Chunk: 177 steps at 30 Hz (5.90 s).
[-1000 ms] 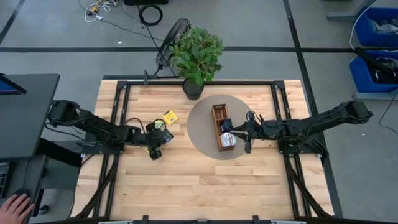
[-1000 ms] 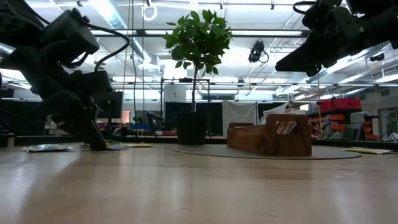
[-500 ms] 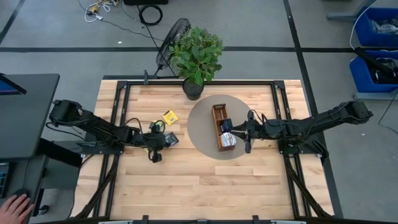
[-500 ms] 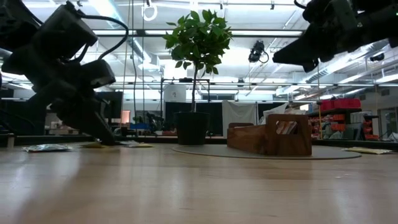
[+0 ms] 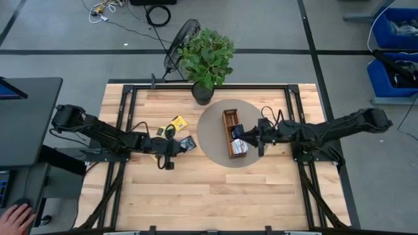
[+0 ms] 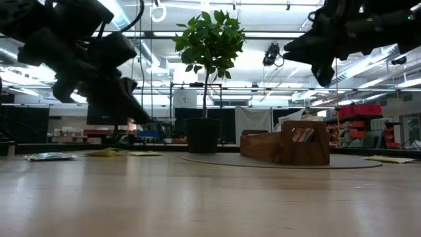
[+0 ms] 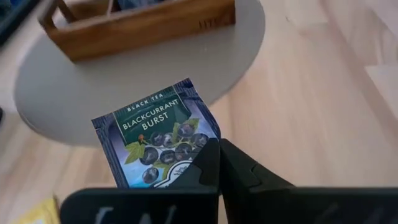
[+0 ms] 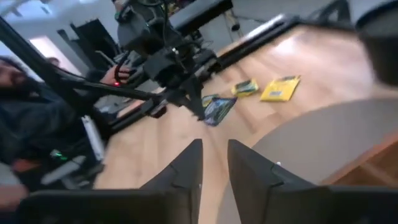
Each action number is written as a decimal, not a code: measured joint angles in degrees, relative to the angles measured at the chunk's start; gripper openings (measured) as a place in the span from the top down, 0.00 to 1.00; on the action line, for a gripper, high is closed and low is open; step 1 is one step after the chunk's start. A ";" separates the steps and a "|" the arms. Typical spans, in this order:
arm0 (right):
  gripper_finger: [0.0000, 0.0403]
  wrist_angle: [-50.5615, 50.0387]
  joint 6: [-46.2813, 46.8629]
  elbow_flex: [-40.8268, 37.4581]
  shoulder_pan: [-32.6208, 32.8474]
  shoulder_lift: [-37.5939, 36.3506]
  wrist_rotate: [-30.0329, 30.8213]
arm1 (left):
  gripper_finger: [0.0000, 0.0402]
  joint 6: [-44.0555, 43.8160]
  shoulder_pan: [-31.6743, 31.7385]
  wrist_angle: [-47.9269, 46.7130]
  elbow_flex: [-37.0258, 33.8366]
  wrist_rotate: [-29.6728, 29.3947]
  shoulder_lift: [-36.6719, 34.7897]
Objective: Pick & Place Tea
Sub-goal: Put the purple tea bag into the middle section of the wooden organizer, then put the yellow tea bag into the top section of the wooden organizer
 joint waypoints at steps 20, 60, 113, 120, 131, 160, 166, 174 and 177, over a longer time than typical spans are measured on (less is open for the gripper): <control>0.44 -7.25 17.12 12.73 -6.80 12.55 -10.90 | 1.00 13.44 0.19 0.61 5.76 -2.18 -0.09; 0.75 -26.65 10.41 48.24 -12.31 45.23 -25.33 | 1.00 20.00 0.19 2.70 8.29 -2.16 -0.09; 1.00 -70.68 20.38 48.24 -14.44 28.70 -2.37 | 0.88 10.83 6.23 9.11 1.93 1.47 -0.16; 1.00 -73.00 21.98 48.22 -16.51 31.42 -2.40 | 0.88 10.80 6.23 8.87 1.93 1.45 -0.16; 1.00 -72.89 21.96 48.17 -17.81 34.95 -5.00 | 0.88 10.89 6.23 8.32 1.93 0.98 -0.16; 0.66 -65.22 17.04 42.98 -17.81 37.03 -7.89 | 0.88 10.77 6.21 8.17 1.93 0.40 -0.16; 0.50 -65.14 12.51 43.17 -16.33 37.01 -7.09 | 0.88 9.06 6.21 8.20 1.93 -2.60 -0.16; 0.45 -64.58 4.70 43.19 -10.85 37.01 -0.11 | 0.75 2.28 8.76 6.09 1.93 -8.69 -0.16; 0.46 -61.66 0.84 43.19 -7.47 36.99 2.90 | 0.66 -0.53 10.85 5.36 1.93 -2.64 -0.16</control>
